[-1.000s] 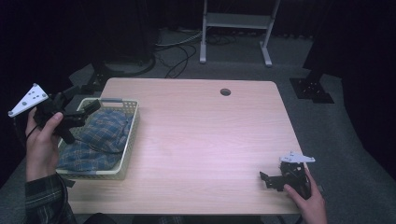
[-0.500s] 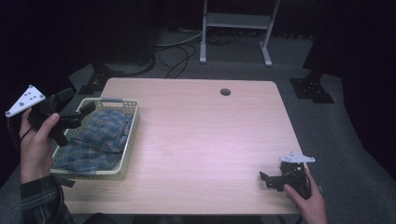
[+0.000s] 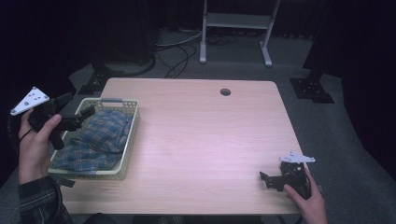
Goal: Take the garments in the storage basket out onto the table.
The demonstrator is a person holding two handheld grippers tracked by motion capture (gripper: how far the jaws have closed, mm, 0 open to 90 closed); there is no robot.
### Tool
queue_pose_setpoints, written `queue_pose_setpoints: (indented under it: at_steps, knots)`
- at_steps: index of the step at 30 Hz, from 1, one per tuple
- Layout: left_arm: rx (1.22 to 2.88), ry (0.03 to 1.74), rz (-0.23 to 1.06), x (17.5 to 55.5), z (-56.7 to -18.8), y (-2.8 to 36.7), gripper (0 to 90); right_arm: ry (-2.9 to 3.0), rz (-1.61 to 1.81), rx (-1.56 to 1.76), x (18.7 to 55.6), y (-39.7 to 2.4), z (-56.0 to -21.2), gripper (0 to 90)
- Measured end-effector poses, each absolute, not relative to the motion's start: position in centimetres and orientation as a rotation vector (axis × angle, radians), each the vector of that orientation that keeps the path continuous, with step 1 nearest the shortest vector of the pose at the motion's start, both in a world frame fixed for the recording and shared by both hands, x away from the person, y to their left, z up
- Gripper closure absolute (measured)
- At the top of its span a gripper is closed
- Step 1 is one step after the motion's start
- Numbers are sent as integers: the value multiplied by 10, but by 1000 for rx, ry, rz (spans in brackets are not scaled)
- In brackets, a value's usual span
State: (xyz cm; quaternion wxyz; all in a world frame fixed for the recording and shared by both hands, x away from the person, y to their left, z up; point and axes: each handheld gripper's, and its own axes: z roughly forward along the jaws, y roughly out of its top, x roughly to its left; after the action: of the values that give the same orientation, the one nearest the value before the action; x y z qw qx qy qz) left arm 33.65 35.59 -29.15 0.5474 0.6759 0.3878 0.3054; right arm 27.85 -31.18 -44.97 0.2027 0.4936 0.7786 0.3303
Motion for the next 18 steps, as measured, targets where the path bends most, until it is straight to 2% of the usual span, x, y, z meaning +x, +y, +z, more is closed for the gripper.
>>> queue_pose_setpoints:
  at_steps: [18]
  knots:
    - [1755,1021,687,345,-309,356,21,2173,923,1377,279,-312,-450,0]
